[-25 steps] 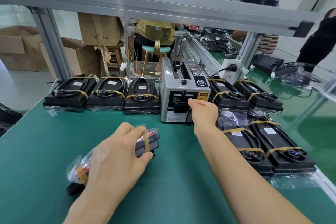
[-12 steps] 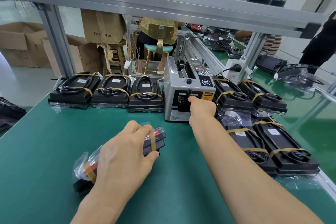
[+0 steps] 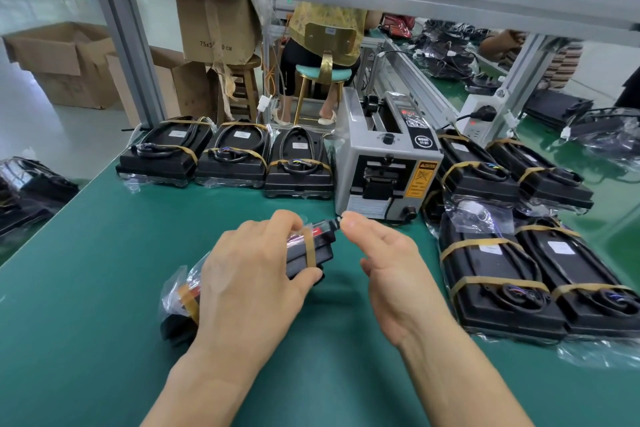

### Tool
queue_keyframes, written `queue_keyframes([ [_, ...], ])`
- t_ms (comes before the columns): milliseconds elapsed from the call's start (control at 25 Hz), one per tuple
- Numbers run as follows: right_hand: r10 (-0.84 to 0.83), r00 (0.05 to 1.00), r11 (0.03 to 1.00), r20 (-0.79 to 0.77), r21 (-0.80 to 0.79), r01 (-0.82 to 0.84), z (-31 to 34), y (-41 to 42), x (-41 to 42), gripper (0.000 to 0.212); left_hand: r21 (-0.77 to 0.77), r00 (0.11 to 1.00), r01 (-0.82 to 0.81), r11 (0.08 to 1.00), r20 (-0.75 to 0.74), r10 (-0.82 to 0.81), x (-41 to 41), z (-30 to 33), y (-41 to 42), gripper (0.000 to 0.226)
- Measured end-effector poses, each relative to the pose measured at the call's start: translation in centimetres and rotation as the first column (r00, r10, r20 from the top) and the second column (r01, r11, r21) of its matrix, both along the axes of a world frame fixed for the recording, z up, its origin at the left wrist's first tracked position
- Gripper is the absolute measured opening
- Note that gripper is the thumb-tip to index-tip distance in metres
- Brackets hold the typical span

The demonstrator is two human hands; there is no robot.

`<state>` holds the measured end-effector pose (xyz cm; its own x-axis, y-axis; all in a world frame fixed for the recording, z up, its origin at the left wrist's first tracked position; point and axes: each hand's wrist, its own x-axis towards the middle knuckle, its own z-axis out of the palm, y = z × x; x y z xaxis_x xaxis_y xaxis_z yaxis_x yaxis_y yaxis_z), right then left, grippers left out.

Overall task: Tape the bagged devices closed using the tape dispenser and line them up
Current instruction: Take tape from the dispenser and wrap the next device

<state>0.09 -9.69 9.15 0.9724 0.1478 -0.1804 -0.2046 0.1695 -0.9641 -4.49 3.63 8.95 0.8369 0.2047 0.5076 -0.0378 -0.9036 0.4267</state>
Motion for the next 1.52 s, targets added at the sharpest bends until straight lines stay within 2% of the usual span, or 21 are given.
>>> queue_keyframes([
  [80, -0.018, 0.999, 1.000, 0.048, -0.024, 0.019, -0.3, 0.3, -0.4, 0.023, -0.011, 1.000, 0.009, 1.000, -0.008, -0.010, -0.1, 0.0, -0.1, 0.046],
  [200, -0.043, 0.995, 0.997, 0.094, -0.061, 0.049, -0.5, 0.4, -0.8, 0.020, -0.020, 1.000, 0.014, 1.000, -0.020, -0.015, -0.1, 0.1, -0.2, 0.044],
  [480, -0.093, 0.993, 0.993, 0.075, -0.065, 0.098, -1.3, 0.9, -1.3, 0.012, -0.023, 0.999, 0.008, 1.000, -0.034, -0.009, -0.1, 0.3, -0.3, 0.044],
  [1080, -0.155, 0.987, 0.987, 0.043, -0.023, 0.156, -1.3, 1.4, -1.6, 0.011, -0.028, 0.999, 0.004, 1.000, -0.037, -0.005, 0.0, 0.2, -0.4, 0.043],
  [1320, -0.197, 0.974, 0.976, 0.109, -0.074, 0.205, -1.3, 1.8, -1.7, 0.011, -0.024, 0.999, 0.009, 1.000, -0.039, -0.010, 0.0, 0.3, -0.4, 0.043],
  [1520, -0.241, 0.952, 0.945, 0.187, -0.180, 0.275, -1.4, 2.0, -1.7, 0.014, -0.027, 0.999, 0.015, 1.000, -0.036, -0.016, -0.1, 0.3, -0.3, 0.043],
])
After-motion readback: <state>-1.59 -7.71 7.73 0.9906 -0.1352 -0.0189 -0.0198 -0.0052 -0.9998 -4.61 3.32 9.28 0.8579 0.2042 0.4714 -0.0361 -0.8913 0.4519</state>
